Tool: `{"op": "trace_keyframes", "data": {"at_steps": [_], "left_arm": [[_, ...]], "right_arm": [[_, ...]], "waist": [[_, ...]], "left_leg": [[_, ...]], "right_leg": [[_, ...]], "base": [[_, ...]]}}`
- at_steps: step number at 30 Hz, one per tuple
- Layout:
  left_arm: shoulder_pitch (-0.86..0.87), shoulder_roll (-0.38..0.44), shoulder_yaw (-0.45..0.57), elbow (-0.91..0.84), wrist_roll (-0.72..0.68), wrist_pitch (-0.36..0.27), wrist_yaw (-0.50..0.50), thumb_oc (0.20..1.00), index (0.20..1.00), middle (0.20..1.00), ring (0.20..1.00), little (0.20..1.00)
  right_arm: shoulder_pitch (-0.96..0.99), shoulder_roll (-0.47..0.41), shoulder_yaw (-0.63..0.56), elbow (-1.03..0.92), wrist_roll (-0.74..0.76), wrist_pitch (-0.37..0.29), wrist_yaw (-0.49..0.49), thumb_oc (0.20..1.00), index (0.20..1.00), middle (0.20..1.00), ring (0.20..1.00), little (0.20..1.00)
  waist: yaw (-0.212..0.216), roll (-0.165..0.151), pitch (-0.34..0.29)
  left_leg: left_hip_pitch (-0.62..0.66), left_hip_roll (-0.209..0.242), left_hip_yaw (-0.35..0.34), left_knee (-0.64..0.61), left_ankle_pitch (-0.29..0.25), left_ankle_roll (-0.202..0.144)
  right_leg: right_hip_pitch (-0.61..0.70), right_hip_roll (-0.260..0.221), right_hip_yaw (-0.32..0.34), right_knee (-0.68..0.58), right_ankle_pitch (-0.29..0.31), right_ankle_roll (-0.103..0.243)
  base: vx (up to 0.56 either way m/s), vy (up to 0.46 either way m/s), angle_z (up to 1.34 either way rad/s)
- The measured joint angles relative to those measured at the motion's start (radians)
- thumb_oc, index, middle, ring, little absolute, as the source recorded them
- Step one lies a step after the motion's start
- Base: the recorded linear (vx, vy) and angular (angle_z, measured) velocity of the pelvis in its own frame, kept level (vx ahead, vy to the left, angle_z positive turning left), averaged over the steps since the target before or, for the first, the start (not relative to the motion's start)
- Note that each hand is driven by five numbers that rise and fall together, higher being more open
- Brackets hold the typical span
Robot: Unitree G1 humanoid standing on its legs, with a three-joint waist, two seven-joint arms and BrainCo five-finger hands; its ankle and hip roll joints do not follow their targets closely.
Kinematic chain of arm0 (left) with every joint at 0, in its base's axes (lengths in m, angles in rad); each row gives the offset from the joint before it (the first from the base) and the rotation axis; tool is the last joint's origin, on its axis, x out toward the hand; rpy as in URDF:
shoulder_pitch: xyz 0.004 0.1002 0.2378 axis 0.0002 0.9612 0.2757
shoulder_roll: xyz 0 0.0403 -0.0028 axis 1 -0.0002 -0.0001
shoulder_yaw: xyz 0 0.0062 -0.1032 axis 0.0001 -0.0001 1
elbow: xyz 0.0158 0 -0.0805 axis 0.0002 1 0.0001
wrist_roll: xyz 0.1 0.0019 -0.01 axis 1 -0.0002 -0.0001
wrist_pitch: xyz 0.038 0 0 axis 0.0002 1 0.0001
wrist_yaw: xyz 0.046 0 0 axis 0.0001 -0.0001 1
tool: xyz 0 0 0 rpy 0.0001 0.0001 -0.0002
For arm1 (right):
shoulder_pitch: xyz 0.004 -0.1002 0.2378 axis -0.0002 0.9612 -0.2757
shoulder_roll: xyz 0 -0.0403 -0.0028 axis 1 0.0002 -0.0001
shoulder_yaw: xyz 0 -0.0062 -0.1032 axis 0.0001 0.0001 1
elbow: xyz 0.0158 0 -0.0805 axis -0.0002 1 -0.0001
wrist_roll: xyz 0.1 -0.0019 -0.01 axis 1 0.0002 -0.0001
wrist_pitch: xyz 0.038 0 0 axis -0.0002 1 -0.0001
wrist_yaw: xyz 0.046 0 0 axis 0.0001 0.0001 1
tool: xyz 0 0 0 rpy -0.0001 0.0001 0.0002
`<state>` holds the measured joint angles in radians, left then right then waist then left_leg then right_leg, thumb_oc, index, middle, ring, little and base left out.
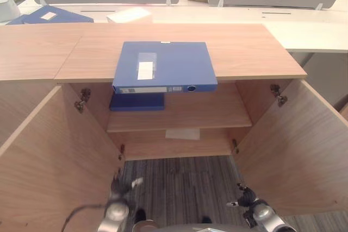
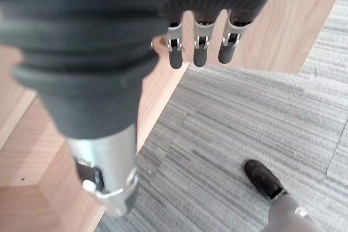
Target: Put the empty folder in the office cabinet
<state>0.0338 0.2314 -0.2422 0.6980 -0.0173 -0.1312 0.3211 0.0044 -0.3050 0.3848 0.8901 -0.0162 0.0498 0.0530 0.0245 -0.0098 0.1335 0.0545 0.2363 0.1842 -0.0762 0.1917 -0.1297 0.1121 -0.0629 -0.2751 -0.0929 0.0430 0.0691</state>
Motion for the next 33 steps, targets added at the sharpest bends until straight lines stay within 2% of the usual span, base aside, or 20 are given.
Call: {"op": "trace_keyframes", "data": {"at_steps": [2,4,7,12,20,26,33], "left_arm": [[-0.028,0.078,0.017,-0.096,0.076,0.012,0.085,1.0,1.0,1.0,1.0,1.0],[-0.029,0.196,0.044,-0.222,0.181,0.045,0.159,1.0,1.0,1.0,1.0,1.0],[-0.036,0.304,0.099,-0.296,0.282,0.101,0.265,1.0,1.0,1.0,1.0,1.0],[-0.008,0.312,0.173,-0.32,0.401,0.128,0.359,1.0,1.0,1.0,1.0,1.0],[0.043,0.353,0.166,-0.39,0.612,0.116,0.392,1.0,1.0,1.0,1.0,1.0],[0.037,0.384,0.117,-0.427,0.675,0.072,0.411,1.0,1.0,1.0,1.0,1.0],[-0.015,0.384,0.075,-0.426,0.695,0.057,0.437,1.0,1.0,1.0,1.0,1.0]], "right_arm": [[0.027,-0.039,-0.018,-0.021,0.001,0.001,-0.018,1.0,1.0,1.0,1.0,1.0],[0.064,-0.064,-0.036,-0.028,0.012,0.003,-0.036,1.0,1.0,1.0,1.0,1.0],[0.09,-0.058,-0.036,-0.028,0.02,0.015,-0.047,1.0,1.0,1.0,1.0,1.0],[0.088,-0.037,-0.038,-0.028,0.02,0.015,-0.064,1.0,1.0,1.0,1.0,1.0],[0.1,-0.028,-0.039,-0.026,0.019,0.014,-0.071,1.0,1.0,1.0,1.0,1.0],[0.101,-0.027,-0.038,-0.027,0.017,0.011,-0.068,1.0,1.0,1.0,1.0,1.0],[0.096,-0.026,-0.036,-0.027,0.017,0.006,-0.064,1.0,1.0,1.0,1.0,1.0]], "waist": [[-0.018,0.027,-0.003],[-0.021,0.054,-0.006],[-0.019,0.091,-0.016],[-0.011,0.085,-0.018],[-0.014,0.028,-0.044],[-0.028,0.029,-0.045],[-0.051,0.03,-0.045]], "left_leg": [[-0.007,-0.002,0.003,0.0,0.002,-0.004],[-0.007,-0.016,0.003,0.0,0.0,-0.006],[-0.002,-0.024,0.003,-0.001,-0.043,-0.013],[0.004,-0.054,0.004,-0.01,-0.064,0.004],[0.005,-0.062,0.015,-0.01,-0.067,0.011],[0.007,-0.064,0.031,-0.01,-0.068,0.012],[0.024,-0.063,0.055,-0.01,-0.069,0.011]], "right_leg": [[-0.002,0.001,-0.011,0.002,0.0,-0.002],[0.004,-0.011,-0.011,0.006,0.003,0.002],[0.011,-0.015,-0.01,0.006,0.007,0.016],[0.014,-0.045,-0.005,0.004,0.008,0.037],[0.007,-0.058,0.012,0.0,0.012,0.043],[-0.003,-0.054,0.031,0.0,0.017,0.048],[-0.005,-0.054,0.054,0.0,0.017,0.049]], "base": [[0.02,0.041,0.11],[0.03,0.055,0.09],[0.06,0.055,0.08],[0.04,0.018,0.0],[0.01,0.01,-0.04],[0.02,0.006,-0.09],[0.01,0.008,-0.09]]}}
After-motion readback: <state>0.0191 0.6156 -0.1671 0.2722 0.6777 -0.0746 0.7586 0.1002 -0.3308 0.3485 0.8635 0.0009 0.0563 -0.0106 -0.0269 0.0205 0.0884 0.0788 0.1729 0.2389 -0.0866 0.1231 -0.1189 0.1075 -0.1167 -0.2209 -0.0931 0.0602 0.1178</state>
